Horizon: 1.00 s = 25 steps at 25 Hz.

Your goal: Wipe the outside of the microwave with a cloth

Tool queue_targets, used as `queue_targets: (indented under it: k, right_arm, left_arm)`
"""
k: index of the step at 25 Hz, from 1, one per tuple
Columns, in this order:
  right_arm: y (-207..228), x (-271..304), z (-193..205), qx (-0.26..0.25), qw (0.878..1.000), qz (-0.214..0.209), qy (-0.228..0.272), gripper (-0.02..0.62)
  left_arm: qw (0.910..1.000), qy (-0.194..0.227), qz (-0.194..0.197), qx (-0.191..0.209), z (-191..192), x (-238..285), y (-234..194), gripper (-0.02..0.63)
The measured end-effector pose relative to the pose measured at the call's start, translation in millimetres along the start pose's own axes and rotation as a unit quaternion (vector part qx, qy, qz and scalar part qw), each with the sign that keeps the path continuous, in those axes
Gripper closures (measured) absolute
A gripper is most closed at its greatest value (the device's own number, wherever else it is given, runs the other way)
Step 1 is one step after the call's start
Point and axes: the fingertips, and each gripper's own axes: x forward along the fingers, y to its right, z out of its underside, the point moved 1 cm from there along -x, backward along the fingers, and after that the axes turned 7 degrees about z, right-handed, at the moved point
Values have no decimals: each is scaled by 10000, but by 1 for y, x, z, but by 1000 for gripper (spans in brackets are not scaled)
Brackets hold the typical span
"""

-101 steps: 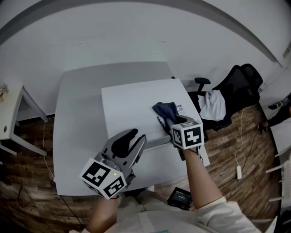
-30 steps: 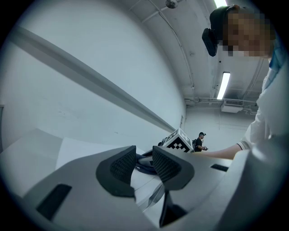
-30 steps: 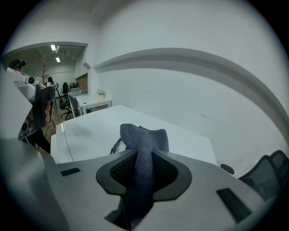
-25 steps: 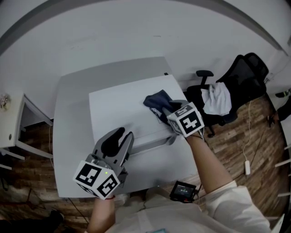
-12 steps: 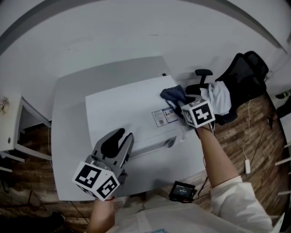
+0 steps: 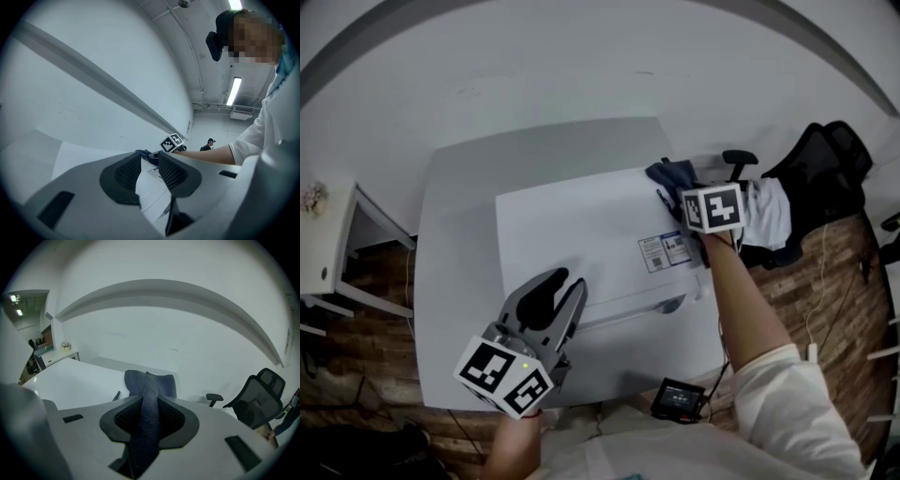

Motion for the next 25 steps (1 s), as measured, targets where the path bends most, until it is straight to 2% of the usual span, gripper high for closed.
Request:
queue_targets:
  k: [3,6,25]
  right_arm:
    - [-7,3,-4,-44,9997,198,-117,488]
    - [-22,1,-8,-104,9996,163,-184,488]
    - [-193,-9,-44,-551,9953,-781,-138,488]
  left_arm:
    - [9999,69,-102,-42,-3,-8,-8,491]
    - [9998,128,-136,-55,-6,-14,-11,491]
    - [9987,320,-381,-55,-15,-75,-25,491]
